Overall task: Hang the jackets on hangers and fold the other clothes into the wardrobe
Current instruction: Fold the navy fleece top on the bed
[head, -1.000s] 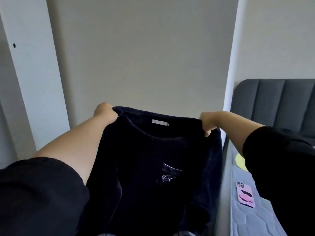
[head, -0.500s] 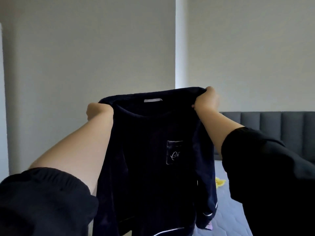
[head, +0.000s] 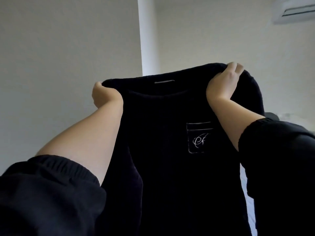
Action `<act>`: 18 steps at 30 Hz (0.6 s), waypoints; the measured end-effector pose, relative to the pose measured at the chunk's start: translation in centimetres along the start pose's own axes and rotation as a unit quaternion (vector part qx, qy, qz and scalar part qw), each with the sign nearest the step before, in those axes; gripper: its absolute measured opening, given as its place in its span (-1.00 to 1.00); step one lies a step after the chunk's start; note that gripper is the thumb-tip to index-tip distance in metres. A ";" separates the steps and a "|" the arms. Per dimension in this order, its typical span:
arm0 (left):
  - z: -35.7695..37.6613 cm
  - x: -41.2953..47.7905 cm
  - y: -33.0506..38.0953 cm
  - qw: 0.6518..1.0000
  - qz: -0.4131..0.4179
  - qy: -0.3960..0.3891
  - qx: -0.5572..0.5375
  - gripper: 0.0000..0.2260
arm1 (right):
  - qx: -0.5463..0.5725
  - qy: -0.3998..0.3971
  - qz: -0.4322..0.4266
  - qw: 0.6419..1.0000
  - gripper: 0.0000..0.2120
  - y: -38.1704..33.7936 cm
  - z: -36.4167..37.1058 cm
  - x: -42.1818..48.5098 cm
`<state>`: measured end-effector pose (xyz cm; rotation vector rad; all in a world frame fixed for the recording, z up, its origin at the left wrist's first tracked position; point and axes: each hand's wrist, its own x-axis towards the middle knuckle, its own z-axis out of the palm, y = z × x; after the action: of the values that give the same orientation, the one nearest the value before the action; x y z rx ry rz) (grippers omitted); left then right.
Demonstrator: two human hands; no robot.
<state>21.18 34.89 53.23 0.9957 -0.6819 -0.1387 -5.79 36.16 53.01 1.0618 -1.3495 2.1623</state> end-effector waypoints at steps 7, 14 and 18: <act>5.0 -4.8 -8.4 0.977 0.090 -0.101 0.167 -0.69 | -0.110 -0.019 0.016 0.994 -0.74 10.7 0.3 -1.8; 9.2 -12.0 -26.0 0.895 0.108 -0.225 0.369 -0.77 | -0.243 -0.142 0.109 0.953 -0.73 28.3 0.9 -11.3; 9.2 -16.2 -36.8 0.797 0.053 -0.348 0.491 -0.85 | -0.329 -0.287 0.151 0.887 -0.79 37.5 0.1 -18.0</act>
<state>10.07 14.38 19.14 1.9391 -1.5729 -0.0369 -18.68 19.85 17.02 1.2926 -2.4229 1.3636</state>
